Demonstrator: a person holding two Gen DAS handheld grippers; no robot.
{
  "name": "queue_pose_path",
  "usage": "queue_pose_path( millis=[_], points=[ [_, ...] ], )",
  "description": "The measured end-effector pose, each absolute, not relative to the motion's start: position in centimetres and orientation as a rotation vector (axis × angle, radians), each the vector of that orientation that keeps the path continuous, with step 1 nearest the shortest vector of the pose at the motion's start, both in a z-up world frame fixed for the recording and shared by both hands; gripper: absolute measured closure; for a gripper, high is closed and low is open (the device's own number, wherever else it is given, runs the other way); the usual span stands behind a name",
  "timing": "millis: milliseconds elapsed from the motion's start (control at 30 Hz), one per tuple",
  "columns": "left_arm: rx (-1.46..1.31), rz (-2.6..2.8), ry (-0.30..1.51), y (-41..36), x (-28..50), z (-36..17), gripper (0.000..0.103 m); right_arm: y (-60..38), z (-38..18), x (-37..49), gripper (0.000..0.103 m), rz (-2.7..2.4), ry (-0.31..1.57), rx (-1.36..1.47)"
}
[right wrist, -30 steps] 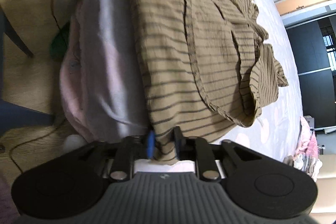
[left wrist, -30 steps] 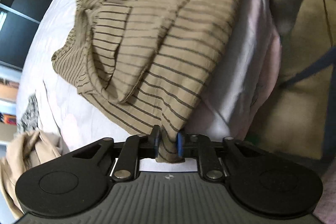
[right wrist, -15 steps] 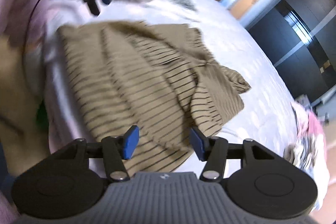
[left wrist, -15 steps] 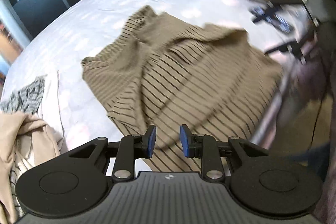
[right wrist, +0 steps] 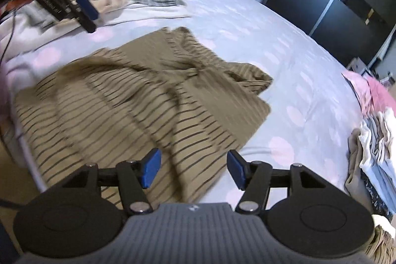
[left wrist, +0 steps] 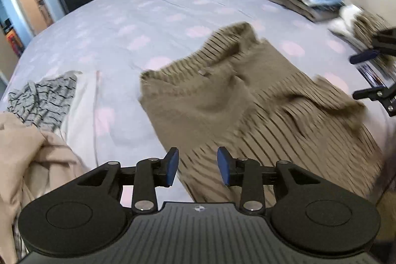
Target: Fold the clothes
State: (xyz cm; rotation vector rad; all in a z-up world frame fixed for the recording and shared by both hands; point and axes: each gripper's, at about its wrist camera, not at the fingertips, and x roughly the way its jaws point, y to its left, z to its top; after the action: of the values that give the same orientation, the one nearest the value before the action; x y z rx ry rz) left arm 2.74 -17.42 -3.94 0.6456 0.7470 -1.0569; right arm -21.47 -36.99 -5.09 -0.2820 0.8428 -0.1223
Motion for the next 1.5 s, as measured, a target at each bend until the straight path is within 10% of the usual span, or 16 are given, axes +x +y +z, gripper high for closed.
queue_pose_path(
  millis=[700,900,1500],
  points=[
    [0.508,-0.896,0.959,-30.0,18.7,-9.6,0.071,-51.5,-6.0,-4.1,0.055,-0.286,0.866,0.258],
    [0.509,-0.906,1.002,-30.9,19.5,-11.1,0.1,-54.3,-8.2,-1.3,0.1,-0.343,0.93,0.44],
    [0.406,-0.822,0.995,-28.5,21.6,-11.1,0.098,-59.2,-11.7,-2.4,0.1,-0.489,1.001,0.654]
  ],
)
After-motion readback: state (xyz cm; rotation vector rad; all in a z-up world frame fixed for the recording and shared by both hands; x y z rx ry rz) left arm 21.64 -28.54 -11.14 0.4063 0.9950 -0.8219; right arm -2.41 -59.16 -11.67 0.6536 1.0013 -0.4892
